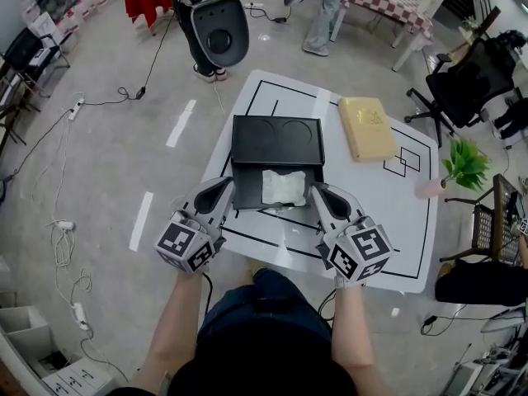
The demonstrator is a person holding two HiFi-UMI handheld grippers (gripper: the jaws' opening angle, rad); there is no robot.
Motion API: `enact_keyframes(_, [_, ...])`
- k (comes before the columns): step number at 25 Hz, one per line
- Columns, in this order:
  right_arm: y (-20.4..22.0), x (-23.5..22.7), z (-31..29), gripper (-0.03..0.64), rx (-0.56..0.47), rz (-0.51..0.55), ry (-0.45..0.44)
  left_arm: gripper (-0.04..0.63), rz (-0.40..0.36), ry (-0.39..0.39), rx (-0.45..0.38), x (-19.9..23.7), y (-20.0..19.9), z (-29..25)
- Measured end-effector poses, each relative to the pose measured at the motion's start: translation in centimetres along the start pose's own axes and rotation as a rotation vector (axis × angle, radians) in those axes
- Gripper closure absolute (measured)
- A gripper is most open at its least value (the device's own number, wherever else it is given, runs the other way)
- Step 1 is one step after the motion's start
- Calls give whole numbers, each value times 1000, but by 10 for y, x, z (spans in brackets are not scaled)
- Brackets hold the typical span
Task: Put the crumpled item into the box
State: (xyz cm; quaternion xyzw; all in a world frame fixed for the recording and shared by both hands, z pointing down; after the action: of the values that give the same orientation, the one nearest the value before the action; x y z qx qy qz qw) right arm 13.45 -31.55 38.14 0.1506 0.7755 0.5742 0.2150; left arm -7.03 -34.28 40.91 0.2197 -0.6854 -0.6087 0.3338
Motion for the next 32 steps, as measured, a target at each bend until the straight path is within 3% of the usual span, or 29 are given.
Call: enact_keyframes(32, [-55, 5, 32, 612, -134, 80, 27, 594, -42, -56, -75, -4, -56, 15])
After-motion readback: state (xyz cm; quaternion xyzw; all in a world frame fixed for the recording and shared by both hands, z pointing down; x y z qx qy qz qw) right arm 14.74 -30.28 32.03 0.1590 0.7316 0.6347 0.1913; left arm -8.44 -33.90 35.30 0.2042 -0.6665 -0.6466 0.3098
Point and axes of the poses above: the fingertips, and each gripper's own axes: z backward along the fingers, x to its left, y out of its underside, the point moved 4 cm from there along z, backward along the fingers, and after that the axes turned 1 degree about y, right-handed, at the moved point
